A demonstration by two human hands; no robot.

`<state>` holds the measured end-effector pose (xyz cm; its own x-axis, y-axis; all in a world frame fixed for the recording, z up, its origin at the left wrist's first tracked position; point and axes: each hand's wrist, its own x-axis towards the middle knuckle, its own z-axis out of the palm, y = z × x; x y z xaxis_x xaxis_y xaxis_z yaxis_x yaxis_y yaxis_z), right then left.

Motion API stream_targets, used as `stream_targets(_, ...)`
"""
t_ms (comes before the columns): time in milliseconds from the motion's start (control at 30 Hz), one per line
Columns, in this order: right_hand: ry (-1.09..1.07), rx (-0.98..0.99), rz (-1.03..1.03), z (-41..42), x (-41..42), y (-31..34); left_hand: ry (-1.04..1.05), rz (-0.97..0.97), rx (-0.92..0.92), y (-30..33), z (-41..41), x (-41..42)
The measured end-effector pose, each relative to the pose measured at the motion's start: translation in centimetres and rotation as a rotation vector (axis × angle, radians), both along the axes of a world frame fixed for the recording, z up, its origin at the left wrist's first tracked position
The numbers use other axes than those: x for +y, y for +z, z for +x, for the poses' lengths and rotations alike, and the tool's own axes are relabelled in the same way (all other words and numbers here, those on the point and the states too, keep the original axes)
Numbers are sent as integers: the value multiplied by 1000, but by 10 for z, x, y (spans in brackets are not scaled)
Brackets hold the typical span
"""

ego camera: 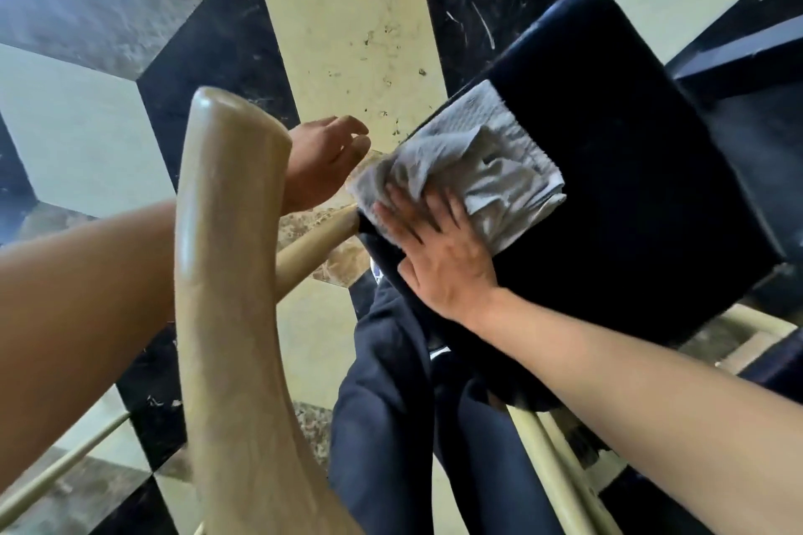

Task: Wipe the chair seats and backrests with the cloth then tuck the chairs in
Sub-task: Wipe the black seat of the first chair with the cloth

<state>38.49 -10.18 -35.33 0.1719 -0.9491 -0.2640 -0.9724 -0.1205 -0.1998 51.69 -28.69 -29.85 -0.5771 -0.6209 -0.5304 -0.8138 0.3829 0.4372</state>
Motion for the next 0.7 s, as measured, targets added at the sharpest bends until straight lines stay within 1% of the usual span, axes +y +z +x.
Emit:
stream_targets(67, 53, -19, -16, 10, 26, 3, -2, 31, 4, 0, 4, 12)
stream_targets(167, 155, -104, -45, 10, 63, 6, 141, 106, 32, -3, 11, 24)
stream_targets(200, 203, -145, -21, 7, 73, 7, 170, 112, 31, -4, 15, 24)
stream_targets(267, 248, -205, 20, -4, 77, 10, 150, 106, 35, -5, 19, 23)
stream_targets(333, 201, -196, 14, -13, 62, 8, 109, 128, 28, -5, 19, 20)
stream_targets(400, 170, -136, 5, -20, 35, 2, 94, 128, 22, -6, 15, 18)
stream_targets(467, 198, -87, 41, -23, 9, -4, 135, 96, 36, -7, 10, 15)
stream_targets(534, 185, -66, 28, -27, -12, -11, 168, 62, 59, -8, 4, 13)
stream_targets(634, 67, 0, -29, -40, -42, -18, 200, 61, 75, -11, -1, 8)
stream_targets(700, -57, 38, -45, -52, -66, -17, 172, 53, 73, -13, -1, 3)
